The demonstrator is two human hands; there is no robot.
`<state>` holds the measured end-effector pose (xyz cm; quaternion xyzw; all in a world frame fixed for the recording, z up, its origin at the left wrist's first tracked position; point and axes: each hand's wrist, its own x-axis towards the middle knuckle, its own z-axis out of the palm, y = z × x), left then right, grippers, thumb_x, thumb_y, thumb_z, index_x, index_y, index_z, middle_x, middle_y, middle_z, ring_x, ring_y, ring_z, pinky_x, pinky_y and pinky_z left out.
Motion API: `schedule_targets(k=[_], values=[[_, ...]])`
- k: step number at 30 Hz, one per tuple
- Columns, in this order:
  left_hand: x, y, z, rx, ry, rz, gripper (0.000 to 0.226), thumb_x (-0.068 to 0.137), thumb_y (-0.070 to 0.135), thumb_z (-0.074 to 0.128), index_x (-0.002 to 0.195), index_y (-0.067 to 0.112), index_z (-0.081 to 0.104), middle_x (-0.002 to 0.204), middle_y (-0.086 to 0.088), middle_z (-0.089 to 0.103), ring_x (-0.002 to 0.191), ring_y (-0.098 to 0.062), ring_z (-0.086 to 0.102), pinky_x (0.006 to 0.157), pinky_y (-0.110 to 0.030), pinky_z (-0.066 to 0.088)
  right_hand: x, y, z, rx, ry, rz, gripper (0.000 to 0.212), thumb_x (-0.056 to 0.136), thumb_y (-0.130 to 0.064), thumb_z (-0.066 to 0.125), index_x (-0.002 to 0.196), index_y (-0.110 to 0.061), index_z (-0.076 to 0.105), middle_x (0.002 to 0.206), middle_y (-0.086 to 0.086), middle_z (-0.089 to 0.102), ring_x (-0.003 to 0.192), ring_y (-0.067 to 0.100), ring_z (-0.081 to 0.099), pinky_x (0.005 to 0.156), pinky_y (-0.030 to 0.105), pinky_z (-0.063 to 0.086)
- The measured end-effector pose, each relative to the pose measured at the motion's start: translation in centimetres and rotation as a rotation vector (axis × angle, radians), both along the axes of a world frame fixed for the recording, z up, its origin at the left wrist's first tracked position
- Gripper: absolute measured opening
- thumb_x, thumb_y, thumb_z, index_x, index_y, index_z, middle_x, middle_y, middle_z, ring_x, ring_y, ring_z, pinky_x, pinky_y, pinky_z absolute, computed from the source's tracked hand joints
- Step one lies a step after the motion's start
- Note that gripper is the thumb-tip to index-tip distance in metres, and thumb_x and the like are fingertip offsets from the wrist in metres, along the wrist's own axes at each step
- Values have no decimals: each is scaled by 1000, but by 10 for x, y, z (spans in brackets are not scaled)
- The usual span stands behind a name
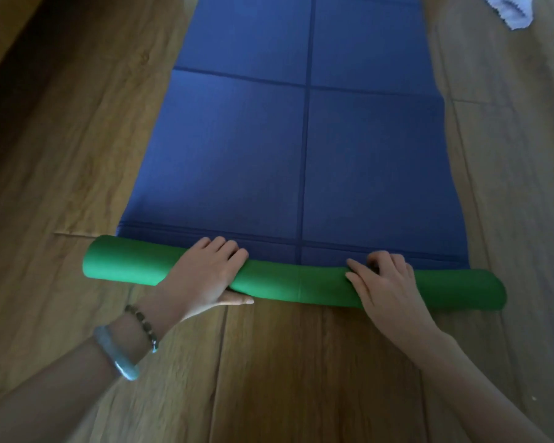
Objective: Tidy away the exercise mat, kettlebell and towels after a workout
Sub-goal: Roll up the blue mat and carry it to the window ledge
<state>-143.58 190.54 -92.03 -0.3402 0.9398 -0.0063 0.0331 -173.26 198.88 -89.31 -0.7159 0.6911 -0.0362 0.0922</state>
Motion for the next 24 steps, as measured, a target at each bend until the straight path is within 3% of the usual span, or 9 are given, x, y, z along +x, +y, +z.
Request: schedule_targets(k=[3,5,9,12,15,19,24], values=[[-3,-11,5,43,3,3,74,70,81,33,95,16,58,85,2,59,76,-21,56,67,-32,46,-2,9,0,76,-25,24,70,93,-61,19,127,-12,56,114,12,59,106,29,54,93,44,43],[-5,-16,10,150,-25,50,82,64,86,26,104,20,53,96,5,57,89,-19,54,77,-33,42,-10,12,-2,104,80,112,75,84,-69,28,132,-15,50,120,11,58,112,29,54,100,46,37],[-6,-21,11,242,-76,84,86,59,88,22,109,23,47,104,8,52,97,-16,48,83,-30,35,-10,12,-13,160,200,123,84,75,-77,32,133,-18,42,121,11,58,112,30,54,103,47,35],[-2,-15,10,120,37,29,77,70,82,35,106,17,57,99,3,57,91,-20,54,81,-31,34,-7,5,-11,147,207,106,77,79,-73,27,126,-17,51,112,9,61,102,29,58,93,46,43],[3,3,7,-30,123,63,76,81,72,40,116,7,59,110,-7,61,97,-26,58,89,-35,36,-7,-3,-9,106,225,118,73,83,-70,23,120,-17,55,104,6,64,94,26,61,87,43,47],[4,21,-4,-67,96,179,84,79,75,40,125,5,55,116,-11,60,105,-30,55,94,-42,36,-9,-13,-3,127,230,146,73,82,-70,22,118,-17,58,97,3,64,86,24,61,81,41,48],[-1,2,3,-98,61,66,72,85,67,36,108,3,59,94,-12,63,82,-29,58,79,-37,40,-7,-19,7,223,226,162,87,75,-76,5,133,-22,41,115,0,56,104,21,52,95,38,37]])
